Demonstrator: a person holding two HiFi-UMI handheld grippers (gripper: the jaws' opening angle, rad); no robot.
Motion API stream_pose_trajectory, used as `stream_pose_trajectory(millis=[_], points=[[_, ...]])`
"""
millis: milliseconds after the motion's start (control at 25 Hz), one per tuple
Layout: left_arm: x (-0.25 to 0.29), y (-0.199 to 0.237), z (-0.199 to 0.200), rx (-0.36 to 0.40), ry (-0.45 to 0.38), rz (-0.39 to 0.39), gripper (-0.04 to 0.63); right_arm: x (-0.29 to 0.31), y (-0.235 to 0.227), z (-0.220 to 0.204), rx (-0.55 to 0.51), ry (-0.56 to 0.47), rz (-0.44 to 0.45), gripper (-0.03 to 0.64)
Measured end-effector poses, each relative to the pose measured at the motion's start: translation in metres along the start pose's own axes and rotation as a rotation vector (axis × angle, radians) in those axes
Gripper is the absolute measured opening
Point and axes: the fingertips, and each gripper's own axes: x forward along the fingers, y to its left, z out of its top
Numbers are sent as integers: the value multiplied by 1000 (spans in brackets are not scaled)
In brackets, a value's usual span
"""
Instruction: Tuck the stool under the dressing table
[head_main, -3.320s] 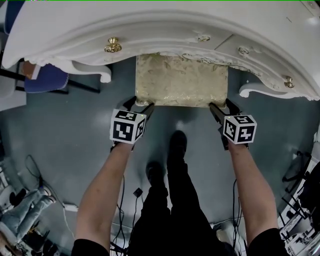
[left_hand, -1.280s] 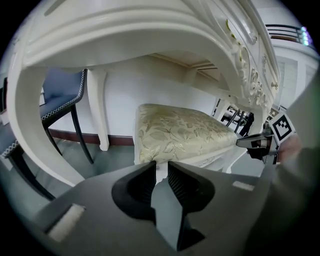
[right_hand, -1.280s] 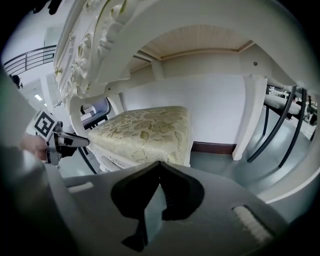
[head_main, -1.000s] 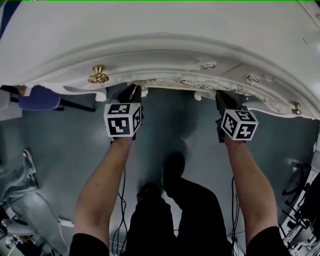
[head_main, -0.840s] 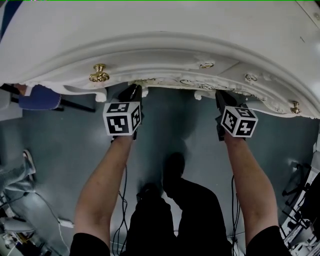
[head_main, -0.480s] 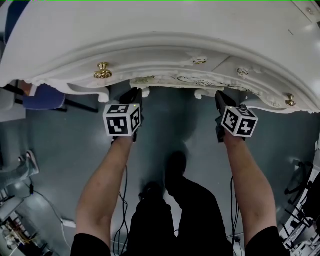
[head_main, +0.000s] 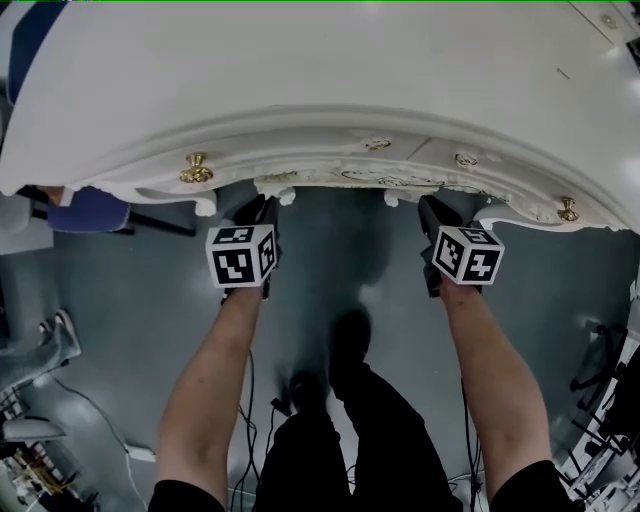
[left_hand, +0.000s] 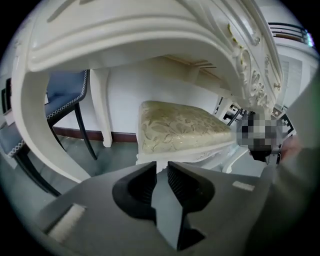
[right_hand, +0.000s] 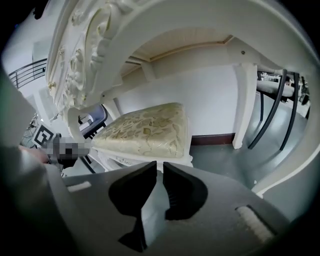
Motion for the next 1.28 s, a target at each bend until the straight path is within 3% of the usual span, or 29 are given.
stream_pose_trajectory(millis=[120,360,640,920,1040,1120,1280], points=[[13,6,-1,16,-3,18,109,15,-5,2,10,-15,-18,55],[30,17,3,-11,-2,19,84,35,-2,15,21,-44,3,51],[19,9,4,-67,-4,19,83,24,-3,5,3,21,11,49],[-59,-21,0,-119,27,10,58,-48,49,-35,5,134,82,24],[-103,-39,12,-154,-2,-12,35,-87,75,-28,-34,138,117,8],[-130,-51,27,-167,-35,-55,17,-111,90,-22,0,124,129,3],[-177,-82,49,-86,-29,-145,17,-155,125,-18,41,123,160,3]])
